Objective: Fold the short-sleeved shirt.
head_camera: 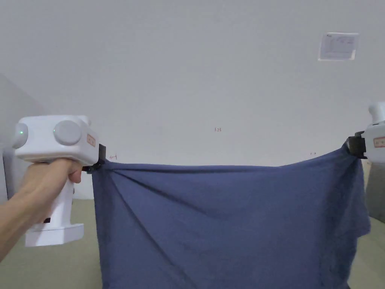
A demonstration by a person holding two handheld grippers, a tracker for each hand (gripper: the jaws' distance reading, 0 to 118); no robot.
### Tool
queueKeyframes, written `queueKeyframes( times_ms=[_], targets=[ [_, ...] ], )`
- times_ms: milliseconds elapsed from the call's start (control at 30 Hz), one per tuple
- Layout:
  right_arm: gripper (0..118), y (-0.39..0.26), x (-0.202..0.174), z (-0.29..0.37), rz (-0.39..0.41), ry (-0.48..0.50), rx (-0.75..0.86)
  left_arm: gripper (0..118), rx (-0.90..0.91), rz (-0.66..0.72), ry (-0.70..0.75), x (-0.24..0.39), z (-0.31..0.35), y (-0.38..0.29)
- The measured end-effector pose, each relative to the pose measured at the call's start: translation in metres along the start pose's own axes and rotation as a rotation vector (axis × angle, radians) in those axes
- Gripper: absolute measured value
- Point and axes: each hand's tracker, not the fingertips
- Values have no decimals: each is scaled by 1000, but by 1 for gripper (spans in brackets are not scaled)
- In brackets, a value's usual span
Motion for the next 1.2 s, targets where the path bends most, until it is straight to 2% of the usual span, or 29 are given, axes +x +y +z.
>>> queueKeyframes(
  times_ms=[267, 433, 567, 667, 900, 1033, 1200],
  targets=[
    [1, 27, -8, -30, 4, -30, 9, 2, 35, -58, 100, 17, -9, 34],
    [1, 39, -16, -55, 10, -34, 28, 2, 61, -26, 121, 15, -25, 43],
    [1, 51, -17, -81, -25, -46, 46, 2, 91, -44, 155, 19, -44, 58],
    [1, 68, -21, -107, -6, -62, 60, 2, 110, -56, 173, 22, -61, 75],
    [1, 106, -27, -171, -46, -63, 75, 2, 145, -79, 216, 28, -109, 107],
    [1, 123, -34, -207, -24, -78, 79, 2, 157, -46, 219, 28, -139, 126],
    [0, 133, -42, -234, -35, -84, 82, 2, 166, -69, 244, 29, -173, 148]
  ],
)
